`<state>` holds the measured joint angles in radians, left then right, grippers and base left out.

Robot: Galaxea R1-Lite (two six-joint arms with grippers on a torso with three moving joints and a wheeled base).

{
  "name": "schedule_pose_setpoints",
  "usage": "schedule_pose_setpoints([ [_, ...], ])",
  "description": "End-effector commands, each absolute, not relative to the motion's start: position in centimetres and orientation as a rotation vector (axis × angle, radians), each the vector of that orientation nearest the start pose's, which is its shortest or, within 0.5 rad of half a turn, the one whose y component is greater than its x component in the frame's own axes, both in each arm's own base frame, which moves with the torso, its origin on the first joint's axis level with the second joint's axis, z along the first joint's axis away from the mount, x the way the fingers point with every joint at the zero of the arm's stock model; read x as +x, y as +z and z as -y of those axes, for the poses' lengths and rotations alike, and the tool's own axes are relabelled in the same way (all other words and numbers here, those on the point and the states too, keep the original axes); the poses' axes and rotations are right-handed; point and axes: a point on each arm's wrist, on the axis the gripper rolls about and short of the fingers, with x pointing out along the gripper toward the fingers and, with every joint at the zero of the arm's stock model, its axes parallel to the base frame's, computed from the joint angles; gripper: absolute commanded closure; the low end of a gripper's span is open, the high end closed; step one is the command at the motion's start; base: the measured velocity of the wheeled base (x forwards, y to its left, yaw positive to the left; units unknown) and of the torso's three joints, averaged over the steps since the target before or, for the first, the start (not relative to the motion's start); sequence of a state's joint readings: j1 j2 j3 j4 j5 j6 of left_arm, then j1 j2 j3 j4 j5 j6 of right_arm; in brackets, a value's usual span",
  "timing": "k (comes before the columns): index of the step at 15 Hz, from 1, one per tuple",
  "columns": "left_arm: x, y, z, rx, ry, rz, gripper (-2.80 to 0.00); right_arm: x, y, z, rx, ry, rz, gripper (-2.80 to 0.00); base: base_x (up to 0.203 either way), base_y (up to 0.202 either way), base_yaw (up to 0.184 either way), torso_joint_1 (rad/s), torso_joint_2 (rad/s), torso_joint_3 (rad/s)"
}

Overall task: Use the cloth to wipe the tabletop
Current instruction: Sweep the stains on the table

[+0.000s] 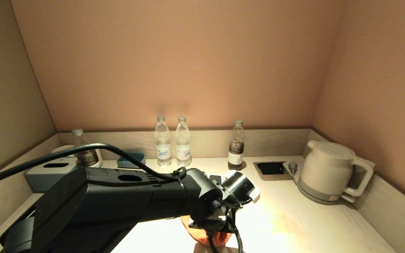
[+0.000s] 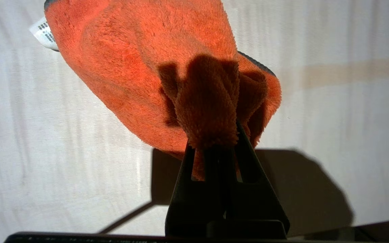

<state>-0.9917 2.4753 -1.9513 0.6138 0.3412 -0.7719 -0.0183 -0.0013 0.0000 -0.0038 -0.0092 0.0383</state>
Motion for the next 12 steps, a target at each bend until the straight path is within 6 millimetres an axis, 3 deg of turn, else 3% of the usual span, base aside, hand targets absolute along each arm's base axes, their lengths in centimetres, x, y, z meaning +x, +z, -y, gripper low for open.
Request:
schedule_pose_setpoints([
  [1, 25.3, 8.5, 39.4, -0.024, -0.260, -1.034, 0.00, -2.3, 7.6, 0.0, 0.037, -0.028, 0.005, 0.00, 0.000, 0.000, 0.000, 0.000, 0.00, 0.000],
  [3, 25.3, 9.5, 39.4, -0.047, -0.294, -1.014, 0.00, -2.3, 7.6, 0.0, 0.037, -0.028, 0.005, 0.00, 0.000, 0.000, 0.000, 0.000, 0.00, 0.000],
  [7, 25.3, 9.5, 39.4, -0.051, -0.307, -1.022, 0.00, -2.3, 7.6, 0.0, 0.038, -0.027, 0.007, 0.00, 0.000, 0.000, 0.000, 0.000, 0.00, 0.000],
  [8, 25.4, 9.3, 39.4, -0.045, -0.306, -1.025, -2.80, -2.3, 7.6, 0.0, 0.038, -0.028, 0.006, 0.00, 0.000, 0.000, 0.000, 0.000, 0.00, 0.000],
  [12, 25.8, 10.0, 38.9, -0.061, -0.293, -1.011, -2.80, -2.3, 7.6, 0.0, 0.038, -0.028, 0.005, 0.00, 0.000, 0.000, 0.000, 0.000, 0.00, 0.000],
])
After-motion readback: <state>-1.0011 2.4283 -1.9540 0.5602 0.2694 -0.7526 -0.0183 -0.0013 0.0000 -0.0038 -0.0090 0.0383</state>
